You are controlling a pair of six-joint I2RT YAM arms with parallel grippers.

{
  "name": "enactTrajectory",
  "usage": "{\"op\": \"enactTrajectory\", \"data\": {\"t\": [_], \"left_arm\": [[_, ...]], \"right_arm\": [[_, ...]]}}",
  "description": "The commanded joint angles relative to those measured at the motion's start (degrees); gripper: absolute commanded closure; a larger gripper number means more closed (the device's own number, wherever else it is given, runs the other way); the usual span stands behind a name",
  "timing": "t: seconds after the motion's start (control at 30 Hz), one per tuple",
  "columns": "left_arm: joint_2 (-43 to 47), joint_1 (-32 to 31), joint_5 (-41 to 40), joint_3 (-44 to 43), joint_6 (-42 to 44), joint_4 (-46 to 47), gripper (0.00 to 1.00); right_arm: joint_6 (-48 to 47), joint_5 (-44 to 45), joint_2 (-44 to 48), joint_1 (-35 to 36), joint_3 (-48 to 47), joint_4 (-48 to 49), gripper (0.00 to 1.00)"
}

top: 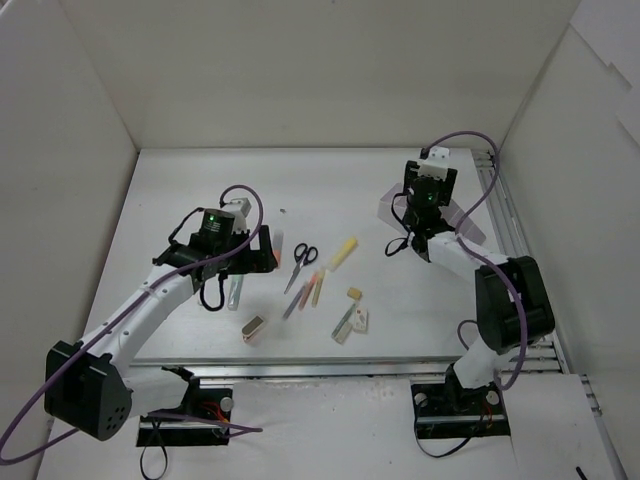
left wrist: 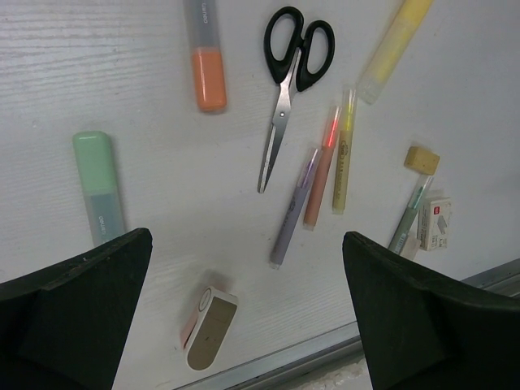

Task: Sort the stationery into containers
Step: Place the pen in the storage box, then pick up the pen from the center of the board.

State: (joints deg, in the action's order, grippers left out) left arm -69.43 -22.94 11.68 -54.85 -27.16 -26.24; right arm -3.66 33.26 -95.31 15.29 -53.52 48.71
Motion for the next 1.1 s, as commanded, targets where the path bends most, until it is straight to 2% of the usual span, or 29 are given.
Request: {"op": "enactTrajectory", "data": {"t": [0.0,0.03,0.07,0.1,0.17,0.2,0.27,0.3,0.4,0.53,0.57,0.6,0.7,0.87,1.07], "left_arm": [[3.3,-0.4,-0.1,-0.3,-0.7,2.5,0.01],[4.0,-0.4,-0.3,-0.2,-0.8,2.4,0.01],[4.5,-0.4,-0.5,0.3,-0.8,2.2,0.01],[4.9,-0.4,-0.6,0.5,-0.8,2.2,0.0],[6.2,-0.4,-1.0,1.1,-0.9,2.1,0.0],[6.7,-0.4,-1.1,1.3,-1.1,2.1,0.0],[7.9,-0.4,-1.8,2.0,-1.4,1.8,0.01],[8.5,-0.4,-2.1,2.3,-1.4,1.9,0.01],[10.2,-0.4,-2.9,3.4,-2.4,1.4,0.0],[12.0,-0.4,-5.7,4.7,-5.0,-0.8,0.01],[12.2,-0.4,-7.2,4.8,-5.4,-1.3,0.01],[12.4,-0.4,-7.5,4.9,-6.0,-1.8,0.0],[13.4,-0.4,-8.8,5.9,-7.6,-2.8,0.0],[14.6,-0.4,-9.7,7.5,-8.4,-3.4,0.01],[16.2,-0.4,-11.2,8.5,-8.8,-5.4,0.01]], "right_arm": [[0.6,3.0,9.1,1.5,0.4,6.5,0.29],[0.7,2.8,10.4,2.0,1.0,6.5,0.2],[0.9,1.9,11.4,2.4,1.6,6.6,0.05],[1.2,-2.3,12.9,2.6,2.3,6.5,0.02],[3.4,-9.0,16.9,3.0,4.6,5.9,0.02],[5.7,-15.0,19.3,3.0,5.3,4.8,0.02],[8.6,-22.8,21.4,3.1,5.6,0.3,0.02],[9.7,-30.5,22.5,3.3,4.4,-10.4,0.02],[12.8,-39.4,20.7,7.3,-2.9,-27.6,0.02],[14.7,-34.9,17.5,16.3,-5.1,-37.8,0.02],[17.9,-32.0,16.4,19.3,-5.8,-40.2,0.02],[18.2,-31.4,13.9,20.6,-7.7,-45.0,0.02],[24.2,-25.0,9.7,24.1,-9.8,-51.0,0.02],[32.9,-22.3,2.8,27.7,-11.7,-52.7,0.02],[36.4,-20.0,-5.2,30.9,-15.4,-57.1,0.04]]}}
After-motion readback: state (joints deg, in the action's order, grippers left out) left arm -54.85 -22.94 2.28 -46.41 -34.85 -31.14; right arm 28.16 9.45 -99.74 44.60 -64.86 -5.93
